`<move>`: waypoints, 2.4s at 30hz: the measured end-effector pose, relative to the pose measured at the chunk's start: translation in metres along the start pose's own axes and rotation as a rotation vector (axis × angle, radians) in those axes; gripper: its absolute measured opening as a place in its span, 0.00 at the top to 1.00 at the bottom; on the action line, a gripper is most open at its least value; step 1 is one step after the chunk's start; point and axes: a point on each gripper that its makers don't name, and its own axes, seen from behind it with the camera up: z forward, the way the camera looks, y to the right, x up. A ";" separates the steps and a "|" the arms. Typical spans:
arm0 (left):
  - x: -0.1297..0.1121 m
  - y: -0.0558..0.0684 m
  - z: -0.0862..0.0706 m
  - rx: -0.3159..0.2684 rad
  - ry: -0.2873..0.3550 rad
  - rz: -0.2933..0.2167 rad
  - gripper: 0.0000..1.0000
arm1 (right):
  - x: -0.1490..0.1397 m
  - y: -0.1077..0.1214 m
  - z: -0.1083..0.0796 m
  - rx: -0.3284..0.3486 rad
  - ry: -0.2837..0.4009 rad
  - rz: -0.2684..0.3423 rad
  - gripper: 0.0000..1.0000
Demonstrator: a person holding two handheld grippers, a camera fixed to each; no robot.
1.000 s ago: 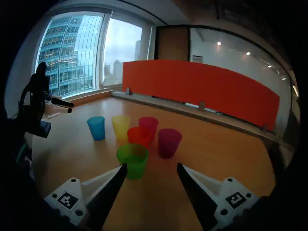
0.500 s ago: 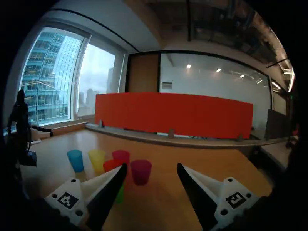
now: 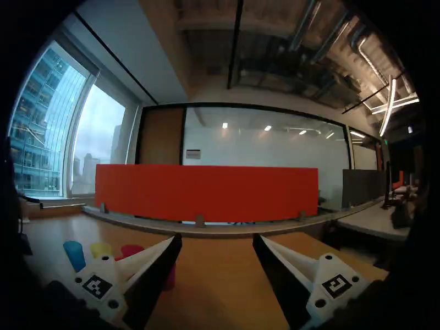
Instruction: Pour water
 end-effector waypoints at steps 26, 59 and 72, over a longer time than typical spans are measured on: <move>-0.018 -0.003 0.008 0.088 0.040 0.027 0.08 | -0.003 0.009 -0.010 -0.081 0.037 0.122 0.01; -0.056 -0.020 0.021 0.081 0.018 0.032 0.08 | -0.002 0.001 -0.014 -0.084 0.020 0.115 0.01; -0.055 -0.018 0.019 0.075 0.022 0.036 0.08 | -0.005 0.006 -0.015 -0.089 0.018 0.117 0.01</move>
